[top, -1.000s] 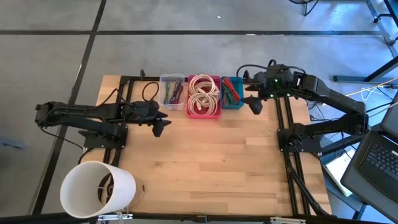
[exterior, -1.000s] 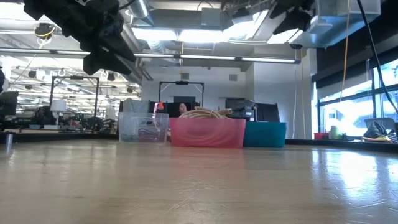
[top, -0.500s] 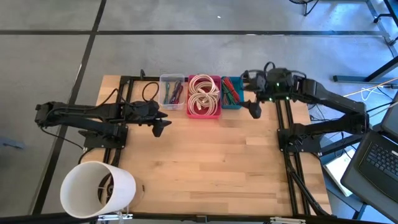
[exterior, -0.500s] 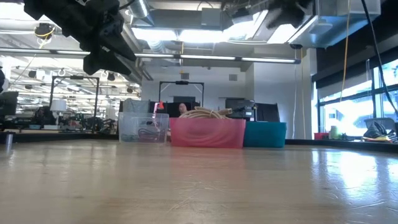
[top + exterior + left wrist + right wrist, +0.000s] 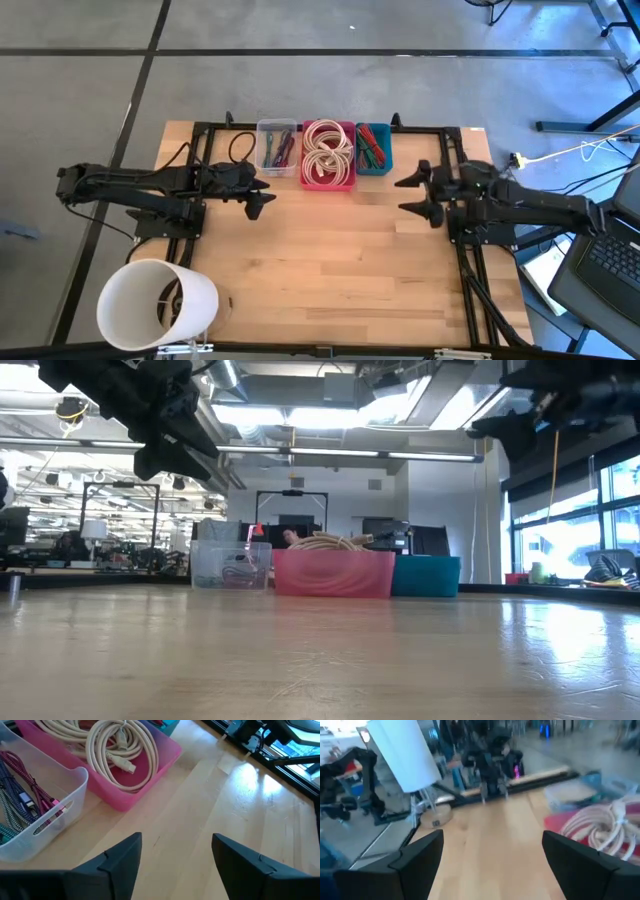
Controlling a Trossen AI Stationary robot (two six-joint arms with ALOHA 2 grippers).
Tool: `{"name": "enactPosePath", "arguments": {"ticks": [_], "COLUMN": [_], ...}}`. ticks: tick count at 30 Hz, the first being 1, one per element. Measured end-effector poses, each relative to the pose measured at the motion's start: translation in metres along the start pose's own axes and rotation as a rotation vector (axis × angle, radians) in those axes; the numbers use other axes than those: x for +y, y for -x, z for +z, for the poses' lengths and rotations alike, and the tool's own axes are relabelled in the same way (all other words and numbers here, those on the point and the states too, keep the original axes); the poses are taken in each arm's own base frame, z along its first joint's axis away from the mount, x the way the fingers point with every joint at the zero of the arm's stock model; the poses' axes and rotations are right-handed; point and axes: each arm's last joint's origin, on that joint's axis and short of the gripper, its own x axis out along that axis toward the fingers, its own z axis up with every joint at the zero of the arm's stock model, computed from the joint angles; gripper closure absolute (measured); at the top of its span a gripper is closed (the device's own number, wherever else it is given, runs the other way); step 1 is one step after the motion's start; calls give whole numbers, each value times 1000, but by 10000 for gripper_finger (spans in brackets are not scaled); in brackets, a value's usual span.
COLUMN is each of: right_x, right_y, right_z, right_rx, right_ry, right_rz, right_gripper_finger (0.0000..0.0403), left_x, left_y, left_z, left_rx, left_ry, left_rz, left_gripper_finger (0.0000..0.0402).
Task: Pick & Place USB Port
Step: Return to Home Position
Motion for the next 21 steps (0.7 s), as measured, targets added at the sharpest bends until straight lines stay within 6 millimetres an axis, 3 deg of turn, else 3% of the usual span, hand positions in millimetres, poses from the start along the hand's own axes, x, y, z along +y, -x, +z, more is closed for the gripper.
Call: {"name": "enactPosePath", "arguments": {"ticks": [6,9,11,21], "right_x": [-6,-11,-14,-15], "right_y": [4,4,5,16], "right_z": [-43,-65,-77,-79], "right_rx": [-174,-184,-198,-266], "right_ry": [179,324,325,304], "right_rz": [-15,-46,-77,-249], "right_gripper_finger": [60,60,60,60], "left_x": [0,0,0,0], "left_y": [0,0,0,0], "left_z": [0,0,0,0], "left_rx": [0,0,0,0], "left_ry": [0,0,0,0], "left_rz": [0,0,0,0], "left_gripper_finger": [168,170,170,170]}}
